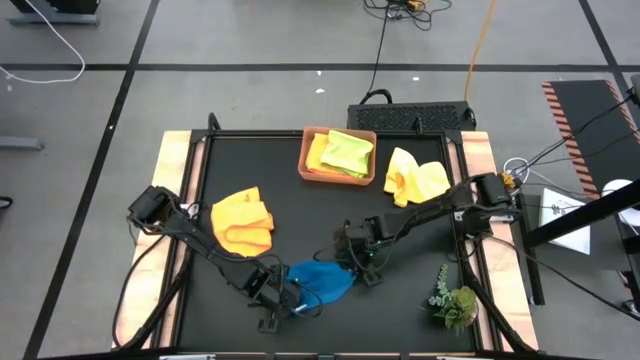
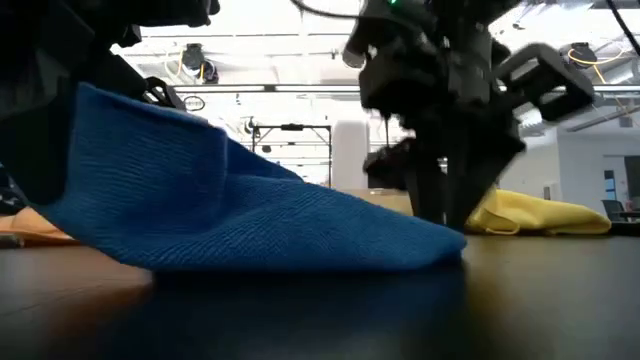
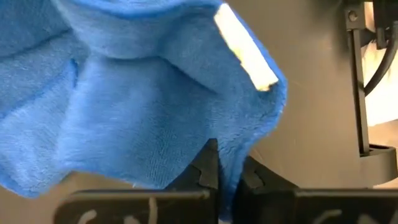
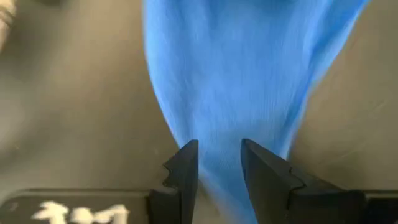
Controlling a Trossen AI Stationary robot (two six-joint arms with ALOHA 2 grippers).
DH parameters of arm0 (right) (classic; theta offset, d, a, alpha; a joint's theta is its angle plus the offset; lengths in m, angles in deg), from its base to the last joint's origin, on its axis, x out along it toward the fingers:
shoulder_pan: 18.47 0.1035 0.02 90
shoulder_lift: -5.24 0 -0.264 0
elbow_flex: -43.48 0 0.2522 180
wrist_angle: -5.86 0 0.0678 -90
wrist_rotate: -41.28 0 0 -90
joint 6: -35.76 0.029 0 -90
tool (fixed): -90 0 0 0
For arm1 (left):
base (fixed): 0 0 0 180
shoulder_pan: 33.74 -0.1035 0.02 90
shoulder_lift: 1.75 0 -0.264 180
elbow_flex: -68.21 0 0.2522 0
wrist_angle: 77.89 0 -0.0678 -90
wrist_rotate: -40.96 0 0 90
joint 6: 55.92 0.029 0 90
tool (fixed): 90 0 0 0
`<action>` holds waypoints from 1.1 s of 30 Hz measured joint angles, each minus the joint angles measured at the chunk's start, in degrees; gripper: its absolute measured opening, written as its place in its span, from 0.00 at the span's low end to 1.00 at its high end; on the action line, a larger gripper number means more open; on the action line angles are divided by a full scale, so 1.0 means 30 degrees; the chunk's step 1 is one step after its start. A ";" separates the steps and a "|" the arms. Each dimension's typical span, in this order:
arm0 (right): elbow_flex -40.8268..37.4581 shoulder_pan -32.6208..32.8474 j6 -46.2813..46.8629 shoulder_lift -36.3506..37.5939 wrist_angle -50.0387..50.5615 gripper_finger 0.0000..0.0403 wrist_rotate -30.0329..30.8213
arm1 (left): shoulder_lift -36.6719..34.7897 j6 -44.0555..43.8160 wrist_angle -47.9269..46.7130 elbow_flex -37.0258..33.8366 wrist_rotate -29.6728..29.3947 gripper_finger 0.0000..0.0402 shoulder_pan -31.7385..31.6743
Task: Fold microfiber towels
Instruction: Fold the blue microfiber towel
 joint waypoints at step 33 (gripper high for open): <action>-0.5100 -0.1617 0.4339 0.3023 -1.3811 0.28 0.1786 | 0.0000 0.7007 -0.0279 0.0000 -0.2086 0.02 -0.2887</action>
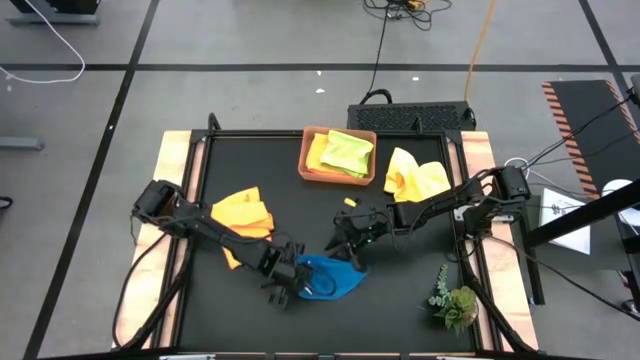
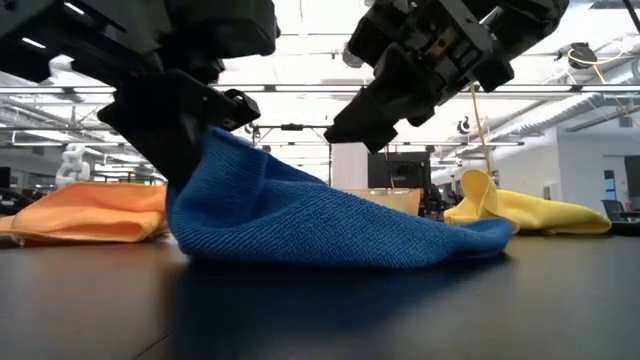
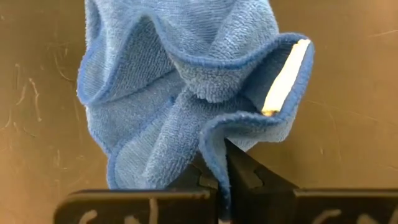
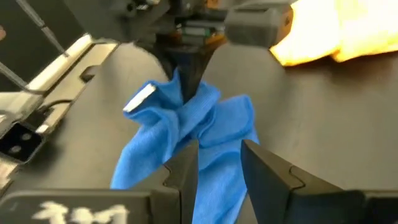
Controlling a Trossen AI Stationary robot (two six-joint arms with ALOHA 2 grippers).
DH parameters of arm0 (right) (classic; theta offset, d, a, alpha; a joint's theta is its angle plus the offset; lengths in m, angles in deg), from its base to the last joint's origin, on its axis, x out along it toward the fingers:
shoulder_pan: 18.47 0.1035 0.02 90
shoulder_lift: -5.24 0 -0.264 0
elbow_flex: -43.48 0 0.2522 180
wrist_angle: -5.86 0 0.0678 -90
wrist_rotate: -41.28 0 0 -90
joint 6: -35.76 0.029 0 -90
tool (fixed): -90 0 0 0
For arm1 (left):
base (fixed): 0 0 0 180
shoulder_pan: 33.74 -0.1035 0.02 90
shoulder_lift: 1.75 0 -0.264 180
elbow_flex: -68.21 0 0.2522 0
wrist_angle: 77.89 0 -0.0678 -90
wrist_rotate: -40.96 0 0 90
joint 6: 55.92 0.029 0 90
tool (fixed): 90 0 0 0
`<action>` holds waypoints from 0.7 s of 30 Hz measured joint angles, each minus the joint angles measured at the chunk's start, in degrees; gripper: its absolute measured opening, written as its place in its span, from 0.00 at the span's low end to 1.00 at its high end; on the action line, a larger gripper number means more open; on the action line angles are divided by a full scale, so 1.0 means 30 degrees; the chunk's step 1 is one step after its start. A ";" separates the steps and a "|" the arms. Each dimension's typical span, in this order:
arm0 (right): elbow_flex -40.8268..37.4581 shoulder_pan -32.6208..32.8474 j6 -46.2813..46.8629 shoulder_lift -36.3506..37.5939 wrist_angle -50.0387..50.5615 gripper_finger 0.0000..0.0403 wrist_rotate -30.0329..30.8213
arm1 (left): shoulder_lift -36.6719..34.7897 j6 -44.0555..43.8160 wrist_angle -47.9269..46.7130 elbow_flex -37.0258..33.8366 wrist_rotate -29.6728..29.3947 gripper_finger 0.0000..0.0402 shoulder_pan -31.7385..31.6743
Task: Fold microfiber towels
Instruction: Fold the blue microfiber towel
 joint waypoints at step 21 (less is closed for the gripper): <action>0.0029 -0.0505 0.0768 -0.3665 -0.2735 0.28 -0.2096 | 0.0000 -0.2714 0.0000 0.0000 0.0360 0.02 0.1112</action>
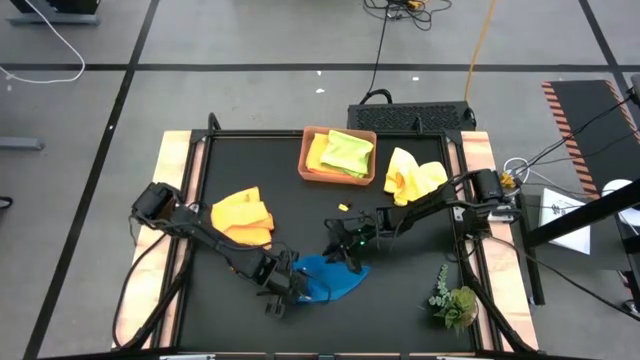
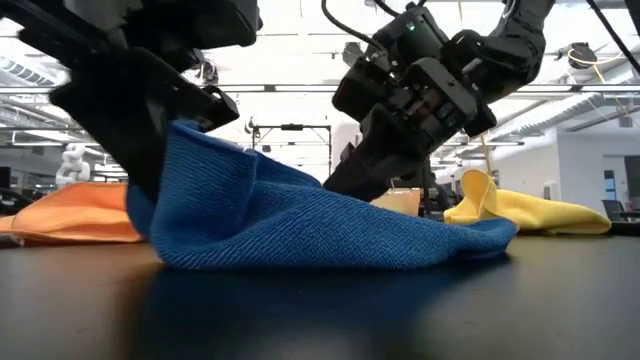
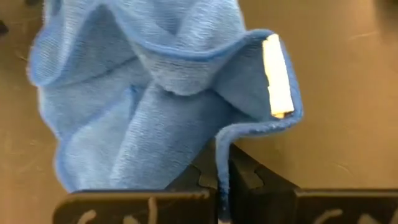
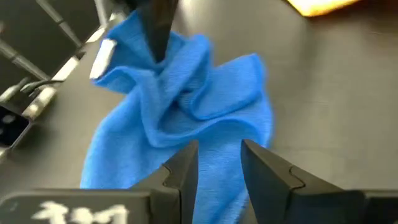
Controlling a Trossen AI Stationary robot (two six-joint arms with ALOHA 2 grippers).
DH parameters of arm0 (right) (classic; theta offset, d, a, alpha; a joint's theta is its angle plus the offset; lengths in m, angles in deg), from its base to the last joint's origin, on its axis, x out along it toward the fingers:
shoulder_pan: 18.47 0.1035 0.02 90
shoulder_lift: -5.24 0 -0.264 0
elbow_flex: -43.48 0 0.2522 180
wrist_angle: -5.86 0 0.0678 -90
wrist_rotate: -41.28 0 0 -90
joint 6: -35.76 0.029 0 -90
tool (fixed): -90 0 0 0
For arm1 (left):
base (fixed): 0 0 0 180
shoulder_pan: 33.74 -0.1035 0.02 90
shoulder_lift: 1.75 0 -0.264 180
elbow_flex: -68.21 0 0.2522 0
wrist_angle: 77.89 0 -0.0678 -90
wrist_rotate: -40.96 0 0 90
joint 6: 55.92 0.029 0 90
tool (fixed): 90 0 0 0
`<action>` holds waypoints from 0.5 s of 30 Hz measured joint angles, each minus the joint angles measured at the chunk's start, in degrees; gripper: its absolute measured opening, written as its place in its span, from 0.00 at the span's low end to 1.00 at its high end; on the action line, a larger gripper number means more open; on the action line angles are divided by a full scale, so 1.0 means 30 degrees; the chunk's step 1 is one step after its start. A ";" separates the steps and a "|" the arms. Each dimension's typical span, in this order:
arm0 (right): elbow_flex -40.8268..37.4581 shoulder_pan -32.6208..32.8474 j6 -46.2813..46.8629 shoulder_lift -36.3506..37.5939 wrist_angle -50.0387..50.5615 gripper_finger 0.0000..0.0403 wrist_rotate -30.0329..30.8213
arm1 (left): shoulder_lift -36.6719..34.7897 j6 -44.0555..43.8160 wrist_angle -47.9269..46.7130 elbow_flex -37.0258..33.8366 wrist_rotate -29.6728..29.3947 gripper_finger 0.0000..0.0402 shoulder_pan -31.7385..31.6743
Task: Fold microfiber towels
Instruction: Fold the blue microfiber towel
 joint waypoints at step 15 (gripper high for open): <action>0.2587 0.2336 -0.1672 -0.1985 -0.0436 0.28 -0.0167 | -0.0007 -0.3604 0.0074 -0.0933 0.0499 0.02 0.1206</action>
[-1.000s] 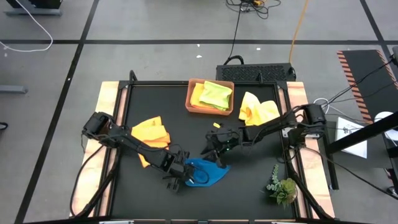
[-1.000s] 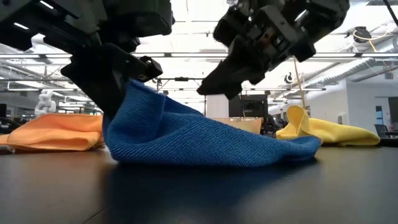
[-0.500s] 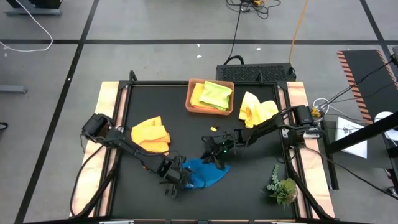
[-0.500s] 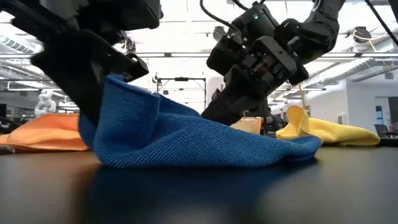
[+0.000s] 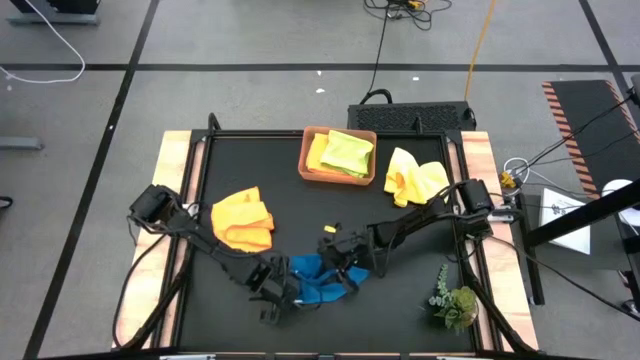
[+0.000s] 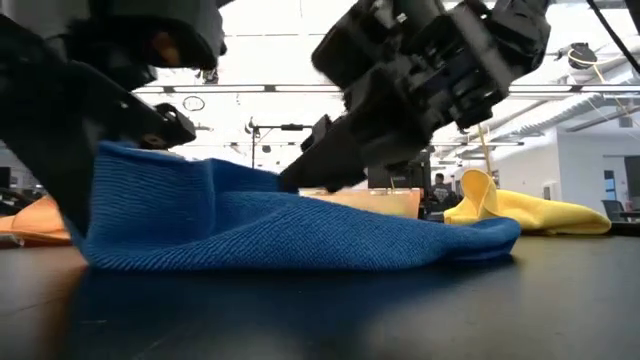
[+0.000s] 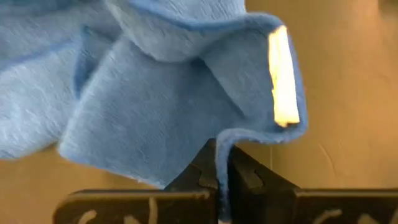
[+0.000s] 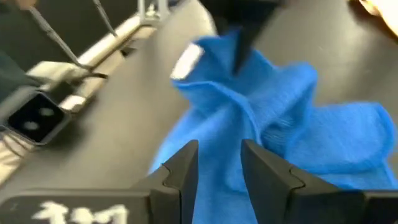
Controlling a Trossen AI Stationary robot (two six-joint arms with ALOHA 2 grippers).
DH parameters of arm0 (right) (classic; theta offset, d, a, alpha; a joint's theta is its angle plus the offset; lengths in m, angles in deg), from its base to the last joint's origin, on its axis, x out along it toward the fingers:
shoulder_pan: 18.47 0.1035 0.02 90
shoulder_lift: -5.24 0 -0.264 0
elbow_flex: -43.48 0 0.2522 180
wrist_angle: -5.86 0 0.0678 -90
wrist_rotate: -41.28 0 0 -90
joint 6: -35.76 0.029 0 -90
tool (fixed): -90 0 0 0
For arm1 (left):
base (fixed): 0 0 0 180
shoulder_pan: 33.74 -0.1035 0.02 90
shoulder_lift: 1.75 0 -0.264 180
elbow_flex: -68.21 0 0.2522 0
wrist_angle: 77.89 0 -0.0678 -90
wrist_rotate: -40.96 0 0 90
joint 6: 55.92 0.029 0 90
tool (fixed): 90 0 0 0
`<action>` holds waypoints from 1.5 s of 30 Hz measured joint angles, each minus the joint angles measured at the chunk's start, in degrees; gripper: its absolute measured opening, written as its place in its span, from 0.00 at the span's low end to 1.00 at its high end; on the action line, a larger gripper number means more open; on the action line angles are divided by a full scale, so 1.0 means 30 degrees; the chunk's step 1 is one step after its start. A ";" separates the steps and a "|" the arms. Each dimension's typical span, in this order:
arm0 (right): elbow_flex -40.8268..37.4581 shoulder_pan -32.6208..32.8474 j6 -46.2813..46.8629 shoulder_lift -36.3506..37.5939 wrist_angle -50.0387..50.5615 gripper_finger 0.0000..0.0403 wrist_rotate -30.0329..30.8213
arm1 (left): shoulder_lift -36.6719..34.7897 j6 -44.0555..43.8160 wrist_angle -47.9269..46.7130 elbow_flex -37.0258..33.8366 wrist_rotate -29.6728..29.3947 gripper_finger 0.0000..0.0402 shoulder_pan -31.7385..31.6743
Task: Fold microfiber towels
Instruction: Fold the blue microfiber towel
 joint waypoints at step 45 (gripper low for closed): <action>0.2090 -0.1327 -0.2944 -0.0289 0.4045 0.28 0.0370 | 0.0000 0.0576 0.0287 0.0000 0.0433 0.01 0.0018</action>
